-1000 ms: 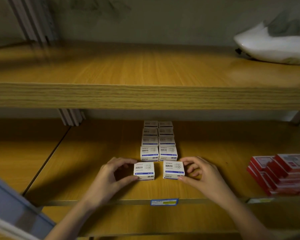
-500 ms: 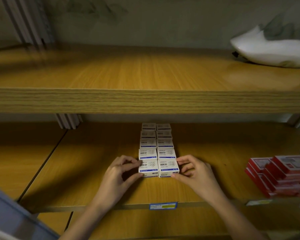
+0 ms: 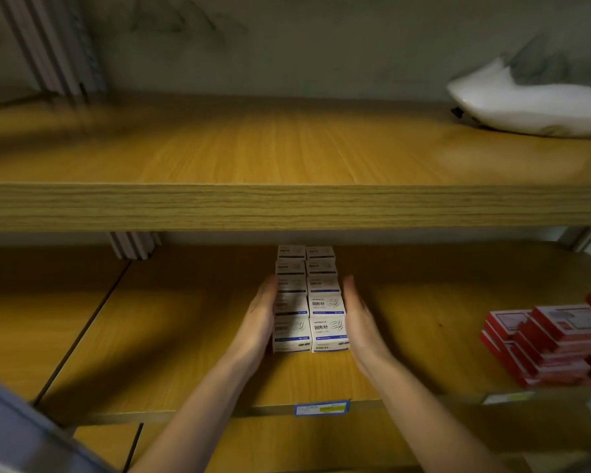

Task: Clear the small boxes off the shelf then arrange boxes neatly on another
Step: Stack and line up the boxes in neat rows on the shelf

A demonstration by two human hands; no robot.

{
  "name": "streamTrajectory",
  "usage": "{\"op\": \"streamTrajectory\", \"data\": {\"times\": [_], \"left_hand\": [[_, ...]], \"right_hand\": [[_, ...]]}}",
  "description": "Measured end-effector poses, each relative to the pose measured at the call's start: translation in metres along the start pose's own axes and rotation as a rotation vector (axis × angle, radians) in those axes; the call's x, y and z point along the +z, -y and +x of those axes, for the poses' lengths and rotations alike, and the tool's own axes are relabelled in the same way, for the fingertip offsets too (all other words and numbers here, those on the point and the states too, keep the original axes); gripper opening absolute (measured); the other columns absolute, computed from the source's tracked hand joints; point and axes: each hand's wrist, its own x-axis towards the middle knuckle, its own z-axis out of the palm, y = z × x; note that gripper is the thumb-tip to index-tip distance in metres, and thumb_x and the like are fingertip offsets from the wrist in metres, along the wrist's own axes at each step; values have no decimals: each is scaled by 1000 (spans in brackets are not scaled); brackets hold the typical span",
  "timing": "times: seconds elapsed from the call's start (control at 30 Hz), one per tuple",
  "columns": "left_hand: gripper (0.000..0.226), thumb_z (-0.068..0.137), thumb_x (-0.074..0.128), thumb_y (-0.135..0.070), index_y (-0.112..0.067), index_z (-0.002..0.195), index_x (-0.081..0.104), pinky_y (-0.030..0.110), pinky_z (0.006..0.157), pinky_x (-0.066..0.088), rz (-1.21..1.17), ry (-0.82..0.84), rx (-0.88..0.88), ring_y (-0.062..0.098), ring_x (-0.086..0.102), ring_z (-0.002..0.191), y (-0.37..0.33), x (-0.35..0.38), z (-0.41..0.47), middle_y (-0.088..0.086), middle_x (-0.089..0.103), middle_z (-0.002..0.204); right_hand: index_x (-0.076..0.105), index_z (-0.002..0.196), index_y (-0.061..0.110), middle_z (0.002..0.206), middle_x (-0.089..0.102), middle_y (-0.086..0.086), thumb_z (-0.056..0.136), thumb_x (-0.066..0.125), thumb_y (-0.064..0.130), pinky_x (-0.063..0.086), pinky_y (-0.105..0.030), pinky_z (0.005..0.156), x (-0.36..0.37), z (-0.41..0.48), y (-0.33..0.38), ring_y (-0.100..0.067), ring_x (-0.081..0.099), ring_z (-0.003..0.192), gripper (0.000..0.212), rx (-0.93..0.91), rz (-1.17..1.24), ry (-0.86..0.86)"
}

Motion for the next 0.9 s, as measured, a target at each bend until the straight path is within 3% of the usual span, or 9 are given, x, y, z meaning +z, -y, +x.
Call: {"op": "streamTrajectory", "data": {"times": [0.1, 0.23, 0.27, 0.3, 0.4, 0.47, 0.53, 0.67, 0.9], "left_hand": [[61, 82, 27, -65, -33, 131, 44, 48, 106, 34, 4, 1, 14, 18, 52, 117, 2, 4, 1, -2, 55, 129], [63, 83, 28, -63, -29, 135, 39, 48, 106, 33, 5, -23, 4, 18, 45, 124, 0, 3, -2, -2, 47, 137], [62, 85, 30, -60, -28, 138, 34, 34, 111, 19, 36, -66, 17, 15, 38, 128, -1, 2, -3, -4, 41, 141], [60, 88, 33, -55, -27, 140, 30, 23, 99, 19, 94, -129, 51, 10, 33, 128, -3, 0, -6, -7, 37, 141], [43, 92, 44, -37, -26, 133, 40, 22, 98, 29, 405, -217, 320, 4, 37, 121, -13, -10, -18, -8, 44, 133], [25, 93, 45, -32, -28, 116, 54, 17, 90, 36, 620, -153, 526, 5, 48, 112, -22, -16, -26, -11, 55, 117], [23, 94, 42, -33, -27, 107, 59, 8, 86, 32, 800, -40, 645, 3, 48, 105, -32, -11, -33, -15, 57, 107], [27, 91, 40, -38, -27, 105, 60, -1, 88, 22, 903, 112, 755, -6, 44, 99, -49, 21, -48, -20, 55, 100], [25, 86, 49, -34, -19, 99, 64, 19, 79, 37, 845, 272, 858, 2, 50, 89, -77, 118, -55, -10, 61, 93]], "right_hand": [[34, 137, 29, 131, 52, -1, 80, 23, 67, 41, -39, 100, 6, 2, 0, -18, 51, 116, 69, -45, -4, -5], [34, 137, 28, 127, 55, 0, 84, 22, 62, 48, -21, 79, 5, -1, 6, -11, 56, 105, 64, -55, -10, 31], [31, 139, 28, 131, 52, -1, 83, 23, 63, 46, -24, 85, 2, -3, 9, -12, 53, 110, 66, -55, -41, 31], [25, 141, 29, 137, 45, 0, 82, 25, 63, 40, -26, 95, -2, -6, 12, -13, 49, 117, 68, -64, -92, 17], [29, 138, 28, 131, 45, 11, 92, 36, 43, 35, -9, 91, -23, -27, 25, 0, 47, 114, 49, -219, -278, -13], [43, 130, 28, 122, 49, 17, 94, 41, 31, 40, -18, 94, -38, -48, 35, -2, 47, 116, 36, -383, -487, -2], [54, 120, 27, 119, 56, 14, 91, 43, 32, 43, -27, 95, -57, -70, 42, -1, 50, 111, 31, -527, -691, -30], [62, 111, 25, 103, 64, 13, 89, 48, 31, 45, -15, 81, -95, -106, 58, 5, 55, 95, 27, -637, -836, -87], [61, 109, 28, 99, 62, 17, 86, 53, 31, 46, -25, 81, -186, -130, 70, 3, 54, 93, 24, -690, -894, -185]]}}
